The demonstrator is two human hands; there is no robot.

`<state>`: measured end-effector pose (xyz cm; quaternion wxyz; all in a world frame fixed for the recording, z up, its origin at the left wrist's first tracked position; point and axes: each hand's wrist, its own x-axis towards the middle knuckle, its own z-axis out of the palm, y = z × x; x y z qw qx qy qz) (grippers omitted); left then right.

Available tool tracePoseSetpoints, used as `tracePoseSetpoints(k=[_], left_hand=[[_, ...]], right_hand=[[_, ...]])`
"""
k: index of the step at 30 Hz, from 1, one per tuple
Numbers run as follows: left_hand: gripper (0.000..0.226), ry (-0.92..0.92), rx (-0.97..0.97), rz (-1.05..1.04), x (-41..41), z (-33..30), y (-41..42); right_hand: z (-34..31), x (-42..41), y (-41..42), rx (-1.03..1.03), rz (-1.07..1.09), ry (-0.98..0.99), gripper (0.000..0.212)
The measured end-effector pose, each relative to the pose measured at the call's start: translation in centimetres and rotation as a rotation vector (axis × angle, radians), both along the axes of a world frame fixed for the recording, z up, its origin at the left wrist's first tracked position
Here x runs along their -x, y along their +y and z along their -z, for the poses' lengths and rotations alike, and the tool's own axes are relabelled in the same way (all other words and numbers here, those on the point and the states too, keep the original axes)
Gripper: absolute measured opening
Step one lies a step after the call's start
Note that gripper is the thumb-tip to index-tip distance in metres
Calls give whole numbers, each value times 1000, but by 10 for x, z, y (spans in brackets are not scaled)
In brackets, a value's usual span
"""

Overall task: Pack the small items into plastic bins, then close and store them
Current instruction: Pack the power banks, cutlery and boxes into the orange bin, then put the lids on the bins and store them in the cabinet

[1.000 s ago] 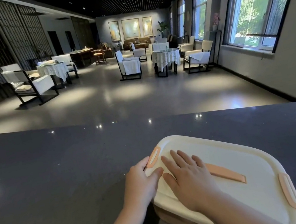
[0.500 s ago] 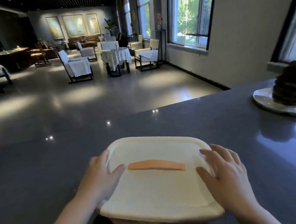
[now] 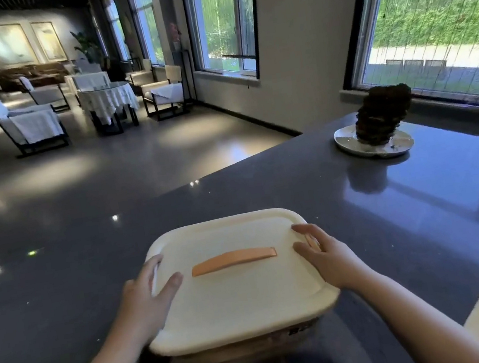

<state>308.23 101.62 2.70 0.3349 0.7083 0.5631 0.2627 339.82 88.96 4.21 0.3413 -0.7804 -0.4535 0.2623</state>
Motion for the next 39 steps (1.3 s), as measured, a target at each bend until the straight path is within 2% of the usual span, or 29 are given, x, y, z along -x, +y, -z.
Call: tracePoseSetpoints(k=[5,10,12,16,22,26,32,39], left_hand=[[56,-33,2,85,0,-1,0],[71,-175,-27,283,-1,-4,-13],[70,-207,-31,360,-3,-3,-20],[62,-183,-2,497,-22,3,-42],[66,-112,-7,765,-81,-10,-104],[79,-99,28,1001,-126,-21,-174],[74,-49,69,1348,-167,-30,-322],[70,-37,174,1716,-144,-26,-539]], right_hand=[[-7,16,-31,-2,98,-19,35],[4,54,-101,-129,284,28,38],[7,70,-130,-170,347,35,38],[12,89,-191,-234,513,99,37],[7,116,-299,-248,787,30,38],[-5,142,-382,-264,994,-38,37],[-14,214,-520,-348,1395,-72,37],[0,363,-679,-352,1808,-169,39]])
